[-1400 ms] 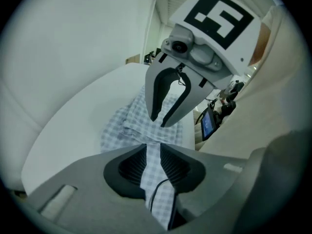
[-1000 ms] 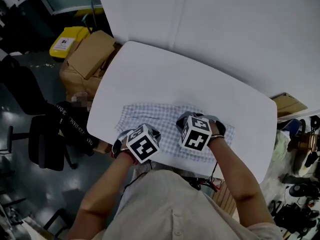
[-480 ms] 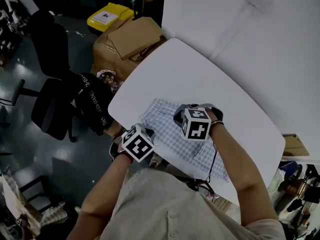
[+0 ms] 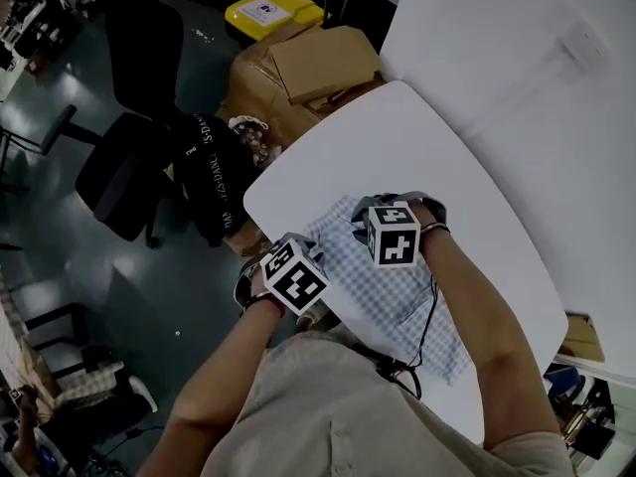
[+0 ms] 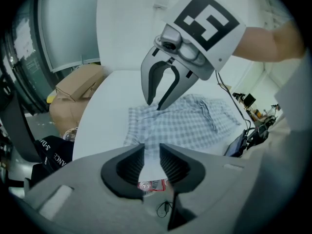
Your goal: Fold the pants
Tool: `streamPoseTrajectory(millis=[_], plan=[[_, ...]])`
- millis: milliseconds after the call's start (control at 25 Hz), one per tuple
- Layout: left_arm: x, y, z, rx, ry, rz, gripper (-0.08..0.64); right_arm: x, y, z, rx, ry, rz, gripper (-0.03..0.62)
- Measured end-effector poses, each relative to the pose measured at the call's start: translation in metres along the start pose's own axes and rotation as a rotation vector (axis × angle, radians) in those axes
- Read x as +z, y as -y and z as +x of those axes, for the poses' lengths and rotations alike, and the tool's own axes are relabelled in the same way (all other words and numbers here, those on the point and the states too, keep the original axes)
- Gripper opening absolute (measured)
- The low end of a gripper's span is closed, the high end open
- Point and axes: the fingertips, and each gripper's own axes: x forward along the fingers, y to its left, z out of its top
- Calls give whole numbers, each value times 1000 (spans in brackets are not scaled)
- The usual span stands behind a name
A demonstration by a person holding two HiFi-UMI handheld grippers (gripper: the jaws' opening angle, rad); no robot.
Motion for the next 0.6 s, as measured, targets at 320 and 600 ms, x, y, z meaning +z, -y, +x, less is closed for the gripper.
streamPoseTrajectory(millis=[320,600], plan=[[-4,-28,21,8,3,-121,233,2,34,36,50,-59,-168,221],[-13,-53,48,-51,-1,-296,233,-3,46,68,149,-121,-246,235]])
